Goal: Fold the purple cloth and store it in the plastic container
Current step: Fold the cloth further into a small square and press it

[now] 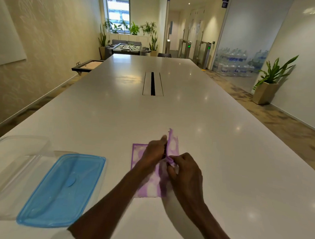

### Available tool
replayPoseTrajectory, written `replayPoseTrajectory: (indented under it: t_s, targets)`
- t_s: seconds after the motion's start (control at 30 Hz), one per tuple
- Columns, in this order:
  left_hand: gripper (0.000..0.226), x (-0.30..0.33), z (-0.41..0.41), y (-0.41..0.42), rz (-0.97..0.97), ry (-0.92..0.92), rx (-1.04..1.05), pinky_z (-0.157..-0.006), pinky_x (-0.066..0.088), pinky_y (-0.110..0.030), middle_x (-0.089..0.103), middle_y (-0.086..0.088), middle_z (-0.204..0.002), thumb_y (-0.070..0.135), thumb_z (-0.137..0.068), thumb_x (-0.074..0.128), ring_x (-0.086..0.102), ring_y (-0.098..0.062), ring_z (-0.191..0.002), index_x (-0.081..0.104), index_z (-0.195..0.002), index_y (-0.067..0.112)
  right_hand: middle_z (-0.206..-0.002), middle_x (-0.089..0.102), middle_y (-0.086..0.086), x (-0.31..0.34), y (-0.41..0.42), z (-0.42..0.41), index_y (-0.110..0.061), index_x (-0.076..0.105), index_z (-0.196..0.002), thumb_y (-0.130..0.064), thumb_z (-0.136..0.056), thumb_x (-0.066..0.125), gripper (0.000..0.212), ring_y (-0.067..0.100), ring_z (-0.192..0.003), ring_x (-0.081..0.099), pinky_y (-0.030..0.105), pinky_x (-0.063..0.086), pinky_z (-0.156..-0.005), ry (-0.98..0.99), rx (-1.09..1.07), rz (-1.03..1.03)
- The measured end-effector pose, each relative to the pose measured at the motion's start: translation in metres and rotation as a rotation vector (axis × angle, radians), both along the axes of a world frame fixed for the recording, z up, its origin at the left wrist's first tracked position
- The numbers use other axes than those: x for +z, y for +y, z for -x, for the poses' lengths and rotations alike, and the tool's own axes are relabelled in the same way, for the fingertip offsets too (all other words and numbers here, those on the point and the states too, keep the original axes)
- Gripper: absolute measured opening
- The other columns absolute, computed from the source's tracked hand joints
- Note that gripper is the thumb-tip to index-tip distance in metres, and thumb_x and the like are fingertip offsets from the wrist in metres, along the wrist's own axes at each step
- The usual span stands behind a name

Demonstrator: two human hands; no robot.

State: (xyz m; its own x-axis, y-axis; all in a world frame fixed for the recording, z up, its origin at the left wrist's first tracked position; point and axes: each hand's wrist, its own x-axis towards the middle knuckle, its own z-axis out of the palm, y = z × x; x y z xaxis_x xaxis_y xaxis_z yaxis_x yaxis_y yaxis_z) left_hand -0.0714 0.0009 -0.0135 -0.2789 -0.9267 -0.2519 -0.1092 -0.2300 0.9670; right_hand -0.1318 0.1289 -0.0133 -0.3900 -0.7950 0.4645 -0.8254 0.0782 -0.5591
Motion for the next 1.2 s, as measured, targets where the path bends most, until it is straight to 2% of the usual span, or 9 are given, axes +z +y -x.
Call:
replayPoseTrajectory:
  t_s: [0.1,0.17,0.27,0.47,0.57,0.7,0.83,0.97,1.2]
  targets:
    - [0.047,0.011,-0.008,-0.028,-0.111,0.171,0.046,-0.071,0.057,-0.036,0.073,-0.015,-0.079,0.041,-0.089,0.064,0.069,-0.026,-0.071,0.070,-0.092,-0.005,-0.086,0.060,-0.002,-0.004,0.000,-0.020,-0.022,0.072,-0.104,-0.023,-0.088,0.064,0.018,0.018,-0.079,0.057,0.034,0.051,-0.059,0.111,0.071,0.009]
    - [0.037,0.014,-0.016,-0.042,-0.083,0.147,0.079,-0.066,0.056,-0.034,0.072,-0.016,-0.075,0.030,-0.085,0.071,0.068,-0.026,-0.066,0.071,-0.089,-0.006,-0.085,0.062,0.001,-0.006,-0.001,-0.029,-0.018,0.074,-0.105,-0.016,-0.083,0.072,0.021,0.019,-0.075,0.060,0.030,0.052,-0.054,0.177,0.095,0.027]
    - [0.024,0.016,-0.029,-0.061,-0.058,0.120,0.122,-0.064,0.055,-0.030,0.073,-0.019,-0.084,0.016,-0.079,0.075,0.069,-0.027,-0.068,0.072,-0.091,-0.005,-0.084,0.065,0.003,-0.008,-0.003,-0.042,-0.014,0.074,-0.104,-0.014,-0.080,0.078,0.024,0.017,-0.071,0.061,0.023,0.052,-0.053,0.214,0.139,0.027]
    - [0.026,0.008,-0.056,-0.077,-0.066,0.102,0.137,-0.065,0.057,-0.031,0.074,-0.021,-0.091,0.006,-0.074,0.076,0.072,-0.027,-0.074,0.072,-0.097,-0.005,-0.085,0.071,0.004,-0.013,-0.004,-0.056,-0.013,0.075,-0.098,-0.016,-0.071,0.085,0.029,0.019,-0.071,0.066,0.025,0.057,-0.054,0.305,0.203,0.001]
    - [0.023,0.000,-0.069,-0.078,0.006,-0.012,0.167,-0.054,0.056,-0.026,0.073,-0.018,-0.084,0.004,-0.076,0.074,0.068,-0.024,-0.065,0.073,-0.098,-0.002,-0.083,0.073,0.000,-0.018,-0.003,-0.061,-0.017,0.076,-0.090,-0.021,-0.068,0.087,0.025,0.018,-0.071,0.066,0.023,0.053,-0.055,0.335,0.222,-0.022]
    - [0.027,-0.009,-0.080,-0.077,0.101,-0.147,0.174,-0.077,0.059,-0.044,0.070,-0.020,-0.095,0.004,-0.077,0.071,0.065,-0.028,-0.076,0.071,-0.104,0.001,-0.088,0.075,-0.001,-0.028,-0.002,-0.067,-0.019,0.077,-0.091,-0.028,-0.070,0.085,0.024,0.016,-0.075,0.067,0.026,0.057,-0.060,0.359,0.263,-0.079]
    - [0.023,-0.013,-0.083,-0.076,0.191,-0.233,0.190,-0.074,0.061,-0.038,0.071,-0.015,-0.099,0.004,-0.076,0.071,0.068,-0.027,-0.080,0.072,-0.098,0.007,-0.088,0.074,-0.001,-0.032,-0.001,-0.069,-0.019,0.077,-0.092,-0.028,-0.072,0.084,0.023,0.015,-0.074,0.067,0.026,0.057,-0.058,0.355,0.269,-0.094]
    - [0.026,-0.016,-0.082,-0.076,0.250,-0.310,0.180,-0.086,0.058,-0.043,0.072,-0.015,-0.103,0.008,-0.075,0.072,0.069,-0.030,-0.094,0.073,-0.101,0.007,-0.085,0.070,0.000,-0.037,-0.002,-0.072,-0.017,0.075,-0.093,-0.026,-0.079,0.078,0.017,0.017,-0.072,0.063,0.028,0.054,-0.053,0.388,0.278,-0.095]
    - [0.028,-0.027,-0.084,-0.076,0.325,-0.367,0.178,-0.090,0.055,-0.039,0.072,-0.016,-0.106,0.007,-0.077,0.075,0.067,-0.029,-0.098,0.072,-0.104,0.002,-0.080,0.068,0.000,-0.044,0.001,-0.078,-0.017,0.073,-0.087,-0.026,-0.078,0.075,0.013,0.018,-0.070,0.061,0.030,0.053,-0.053,0.442,0.287,-0.137]
